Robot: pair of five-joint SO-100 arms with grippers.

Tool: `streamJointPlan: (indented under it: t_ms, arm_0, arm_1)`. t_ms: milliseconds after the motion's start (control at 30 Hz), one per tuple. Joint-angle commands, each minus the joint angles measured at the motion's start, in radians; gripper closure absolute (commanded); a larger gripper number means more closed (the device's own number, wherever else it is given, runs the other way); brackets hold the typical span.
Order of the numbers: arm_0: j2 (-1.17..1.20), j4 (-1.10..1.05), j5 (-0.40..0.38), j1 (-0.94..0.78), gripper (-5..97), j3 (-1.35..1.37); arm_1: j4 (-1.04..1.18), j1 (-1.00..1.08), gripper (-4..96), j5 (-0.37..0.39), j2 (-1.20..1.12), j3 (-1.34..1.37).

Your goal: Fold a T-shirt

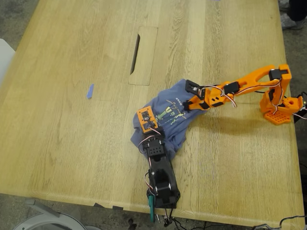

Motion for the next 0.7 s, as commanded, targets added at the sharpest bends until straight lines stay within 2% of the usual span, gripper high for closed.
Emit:
streamJointPlan:
  t_ms: [0, 233, 433, 667]
  arm_0:
    - [-0.058, -0.075, -0.002, -0.077, 92, -0.048]
    - [-0.229, -0.163, -0.003, -0.192, 92, -0.104]
    - [-0.341, -0.183, 0.0, -0.261, 91, -0.16]
    - [-0.264, -0.066, -0.011, -0.302, 91, -0.288]
  arm_1:
    - [-0.015, 0.009, 91.1, 0.006, 0.087, 0.087]
    - [-0.034, 0.06, 91.1, 0.003, 0.255, 0.31]
    - [-0.029, 0.101, 91.1, -0.003, 0.29, 0.344]
    - [-0.003, 0.163, 91.1, -0.009, 0.359, 0.376]
